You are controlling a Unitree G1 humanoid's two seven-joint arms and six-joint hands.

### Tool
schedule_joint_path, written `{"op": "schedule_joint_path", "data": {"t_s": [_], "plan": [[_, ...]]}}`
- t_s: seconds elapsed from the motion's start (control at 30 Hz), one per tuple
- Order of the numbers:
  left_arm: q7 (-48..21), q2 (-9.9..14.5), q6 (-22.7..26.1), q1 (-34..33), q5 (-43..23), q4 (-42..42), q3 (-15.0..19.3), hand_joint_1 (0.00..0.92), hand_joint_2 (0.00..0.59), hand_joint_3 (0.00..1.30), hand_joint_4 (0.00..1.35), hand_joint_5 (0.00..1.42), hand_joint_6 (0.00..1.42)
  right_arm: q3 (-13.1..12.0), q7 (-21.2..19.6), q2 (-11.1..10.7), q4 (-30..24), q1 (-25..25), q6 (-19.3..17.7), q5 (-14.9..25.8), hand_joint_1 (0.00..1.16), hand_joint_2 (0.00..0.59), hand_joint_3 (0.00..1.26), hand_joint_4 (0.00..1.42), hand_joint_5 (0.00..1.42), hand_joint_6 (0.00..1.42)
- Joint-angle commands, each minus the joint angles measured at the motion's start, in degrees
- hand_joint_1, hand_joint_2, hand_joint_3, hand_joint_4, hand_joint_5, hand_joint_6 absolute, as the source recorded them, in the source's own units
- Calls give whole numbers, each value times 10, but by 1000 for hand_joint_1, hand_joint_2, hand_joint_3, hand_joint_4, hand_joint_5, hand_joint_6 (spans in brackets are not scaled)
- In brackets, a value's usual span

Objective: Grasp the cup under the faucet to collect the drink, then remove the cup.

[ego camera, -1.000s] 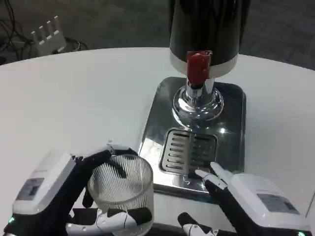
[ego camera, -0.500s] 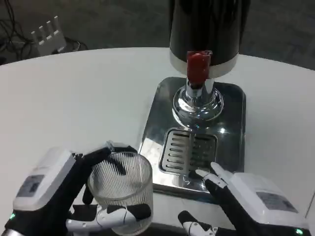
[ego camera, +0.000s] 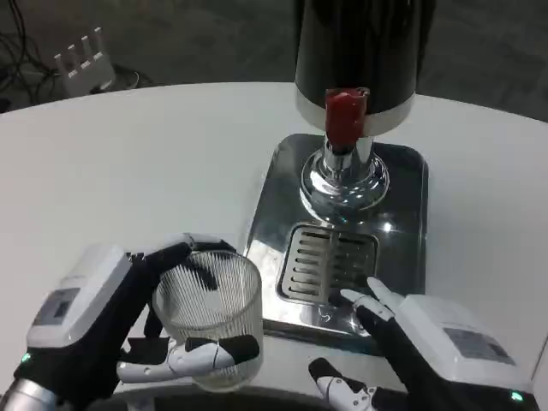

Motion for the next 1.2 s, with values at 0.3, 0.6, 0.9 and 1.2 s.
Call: {"op": "schedule_joint_path", "data": {"t_s": [0.3,0.6,0.9,1.2], "plan": [[57,11,-6,-142,57,140,-27,421,78,1019,1086,1215,934,-17,-3,6,-31,37,0,1,292,411,146,0,50,0],[104,23,-12,-236,98,254,-65,421,77,1022,1086,1215,934,-29,1,0,-41,46,-5,18,292,411,146,0,50,0],[150,11,-7,-329,121,357,-122,421,77,1022,1086,1215,934,-35,12,2,-53,54,1,19,297,419,146,0,50,0],[181,-13,-8,-401,140,443,-179,421,77,1023,1086,1225,933,-40,12,9,-67,73,4,23,300,421,146,0,50,0]]}}
